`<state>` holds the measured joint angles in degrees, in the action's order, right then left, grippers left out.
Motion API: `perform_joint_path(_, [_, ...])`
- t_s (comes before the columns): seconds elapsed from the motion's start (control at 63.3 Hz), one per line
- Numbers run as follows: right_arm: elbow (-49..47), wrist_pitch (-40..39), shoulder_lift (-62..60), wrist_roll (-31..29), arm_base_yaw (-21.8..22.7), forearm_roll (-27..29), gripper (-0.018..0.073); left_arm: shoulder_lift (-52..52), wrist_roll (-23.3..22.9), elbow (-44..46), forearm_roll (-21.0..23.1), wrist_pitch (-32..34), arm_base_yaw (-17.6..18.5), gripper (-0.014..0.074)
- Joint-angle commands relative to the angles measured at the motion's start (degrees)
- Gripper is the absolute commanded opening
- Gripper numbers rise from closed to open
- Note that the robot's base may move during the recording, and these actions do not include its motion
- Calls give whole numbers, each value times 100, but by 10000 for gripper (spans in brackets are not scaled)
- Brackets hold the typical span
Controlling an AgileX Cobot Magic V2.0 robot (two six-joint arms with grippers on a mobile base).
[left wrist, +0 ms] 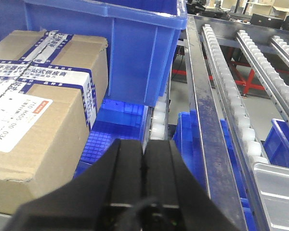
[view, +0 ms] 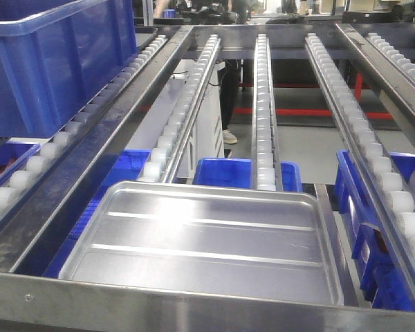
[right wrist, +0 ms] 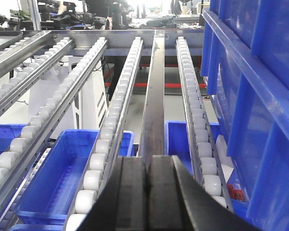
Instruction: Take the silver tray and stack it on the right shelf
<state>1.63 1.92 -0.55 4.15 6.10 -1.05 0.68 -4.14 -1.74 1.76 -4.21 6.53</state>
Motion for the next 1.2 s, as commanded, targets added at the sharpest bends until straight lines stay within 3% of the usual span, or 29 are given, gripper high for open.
perform_joint_path(0.0, [-103,-521,-126,-56,-4,-59,50,97,-2,-109,-69,484,1,-93])
perform_joint_path(0.632, [-103,-628,-125,-56,-4,-59,50,97,-2,-109,-114,675,1,-93])
perform_joint_path(0.822, [-253,-1166,-125,-56,-4,-59,50,74,-12,206,20,1367,1,-93])
perform_joint_path(1.011, [-1353,-1028,71,-56,-4,-59,50,-442,-12,1753,-422,384,1,-93])
perform_joint_path(1.185, [-2515,-525,955,-51,-15,-59,50,-1605,-12,3415,-305,-808,93,-92])
